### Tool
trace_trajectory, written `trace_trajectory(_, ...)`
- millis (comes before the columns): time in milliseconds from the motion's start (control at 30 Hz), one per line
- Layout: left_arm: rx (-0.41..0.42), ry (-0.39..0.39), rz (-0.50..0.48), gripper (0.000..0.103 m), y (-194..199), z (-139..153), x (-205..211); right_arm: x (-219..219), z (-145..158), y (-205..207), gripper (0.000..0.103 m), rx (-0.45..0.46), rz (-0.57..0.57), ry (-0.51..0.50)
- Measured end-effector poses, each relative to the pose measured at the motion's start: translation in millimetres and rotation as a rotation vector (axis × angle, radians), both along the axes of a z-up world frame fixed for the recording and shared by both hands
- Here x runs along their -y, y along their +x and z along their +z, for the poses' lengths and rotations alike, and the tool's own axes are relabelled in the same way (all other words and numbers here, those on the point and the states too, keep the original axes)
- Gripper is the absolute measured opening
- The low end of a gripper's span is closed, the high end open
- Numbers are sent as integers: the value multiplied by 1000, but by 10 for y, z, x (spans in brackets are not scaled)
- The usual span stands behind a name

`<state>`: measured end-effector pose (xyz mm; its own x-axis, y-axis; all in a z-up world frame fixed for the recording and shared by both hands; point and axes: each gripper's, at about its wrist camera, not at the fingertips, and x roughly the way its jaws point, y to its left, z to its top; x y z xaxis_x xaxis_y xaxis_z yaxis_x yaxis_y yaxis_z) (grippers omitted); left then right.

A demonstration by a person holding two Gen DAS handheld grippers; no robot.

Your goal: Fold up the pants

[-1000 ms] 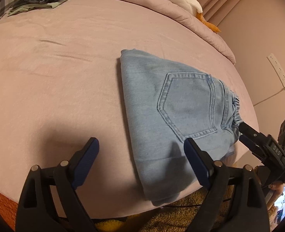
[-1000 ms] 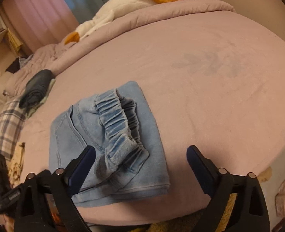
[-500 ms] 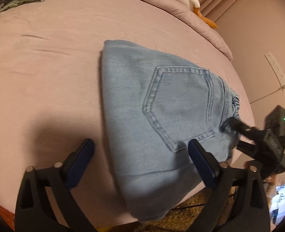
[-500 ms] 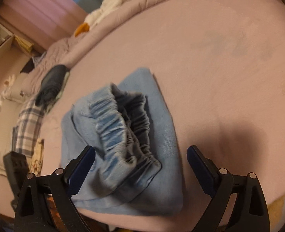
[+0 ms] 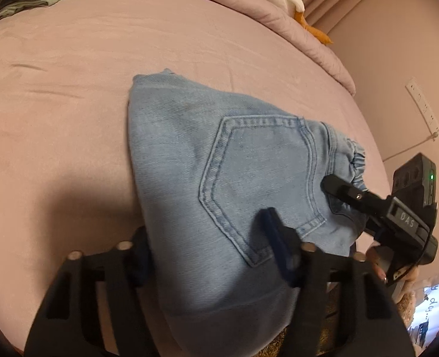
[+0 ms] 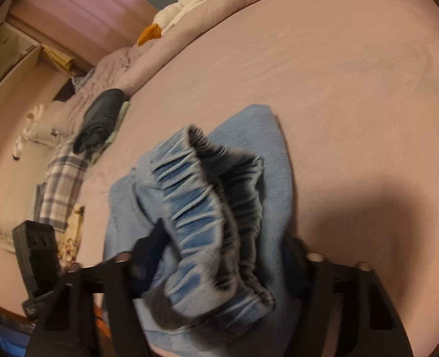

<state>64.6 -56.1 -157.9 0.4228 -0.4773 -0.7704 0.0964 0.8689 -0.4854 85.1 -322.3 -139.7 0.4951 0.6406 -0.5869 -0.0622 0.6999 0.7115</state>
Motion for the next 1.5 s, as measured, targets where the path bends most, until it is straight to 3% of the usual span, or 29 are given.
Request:
trace_trajectory(67,4,-22,18,44,-64,-4,-62,-91,120,-134,54,39,-15,-63)
trace_trajectory(267,12,-36,47,33,-255,88,-174,-257,399,-368,50,90,-38,-154)
trace_trajectory(467,63,-63,47,32,-383,325,-276,-459,635,-421,50,142,-23,-220)
trace_trajectory(533,99,-33,54,32,-426,454,-308,-524,719,-414,50,167,-12,-239)
trace_trajectory(900,224,-6,100,32,-345,865,-590,-701,1110,-252,50,270,-1,-236)
trace_trajectory(1133,245,24,99,32,-110,928,-601,-732,1115,-45,50,250,-12,-221)
trace_trajectory(1500,213,71,60,32,319,728,-473,-695,904,177,50,173,-63,-215)
